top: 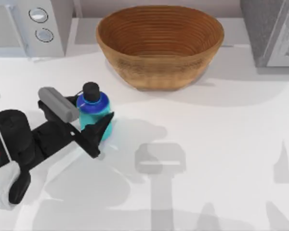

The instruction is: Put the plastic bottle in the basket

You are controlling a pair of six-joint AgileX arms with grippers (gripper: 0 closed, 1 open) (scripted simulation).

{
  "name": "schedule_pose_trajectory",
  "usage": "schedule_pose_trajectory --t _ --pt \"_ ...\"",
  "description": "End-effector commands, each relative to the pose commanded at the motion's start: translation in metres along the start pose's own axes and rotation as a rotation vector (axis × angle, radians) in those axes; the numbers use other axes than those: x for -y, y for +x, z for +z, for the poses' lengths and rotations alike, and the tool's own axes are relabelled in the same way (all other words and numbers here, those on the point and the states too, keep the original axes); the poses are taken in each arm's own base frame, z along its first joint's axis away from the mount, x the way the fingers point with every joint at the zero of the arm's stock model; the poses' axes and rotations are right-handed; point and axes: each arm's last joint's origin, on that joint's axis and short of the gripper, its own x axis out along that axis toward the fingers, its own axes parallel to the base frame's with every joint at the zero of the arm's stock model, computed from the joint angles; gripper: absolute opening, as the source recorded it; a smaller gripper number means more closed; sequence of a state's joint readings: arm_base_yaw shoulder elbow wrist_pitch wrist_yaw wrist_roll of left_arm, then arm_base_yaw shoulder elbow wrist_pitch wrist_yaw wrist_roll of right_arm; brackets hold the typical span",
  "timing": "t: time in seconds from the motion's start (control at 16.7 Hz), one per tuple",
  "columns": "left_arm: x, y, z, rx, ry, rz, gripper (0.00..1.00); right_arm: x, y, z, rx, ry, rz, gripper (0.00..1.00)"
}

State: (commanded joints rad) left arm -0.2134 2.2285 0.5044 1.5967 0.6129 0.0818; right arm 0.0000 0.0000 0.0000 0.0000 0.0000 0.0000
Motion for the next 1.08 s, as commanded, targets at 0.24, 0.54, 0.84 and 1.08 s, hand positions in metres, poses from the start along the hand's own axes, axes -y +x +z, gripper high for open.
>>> schedule_pose_trajectory --t 0.24,0.54,0.84,1.08 --pt "0.000 0.000 0.000 0.000 0.000 0.000 0.00 0.000 0.000 0.000 0.000 0.000 0.000 1.00" --pt "-0.005 -0.012 0.007 -0.025 -0.015 -0.009 0.00 0.000 0.000 0.000 0.000 0.000 0.000 1.00" --pt "-0.020 -0.059 0.037 -0.054 -0.062 0.016 0.00 0.000 0.000 0.000 0.000 0.000 0.000 1.00" --pt "-0.019 -0.097 0.083 0.018 0.020 0.037 0.00 0.000 0.000 0.000 0.000 0.000 0.000 1.00"
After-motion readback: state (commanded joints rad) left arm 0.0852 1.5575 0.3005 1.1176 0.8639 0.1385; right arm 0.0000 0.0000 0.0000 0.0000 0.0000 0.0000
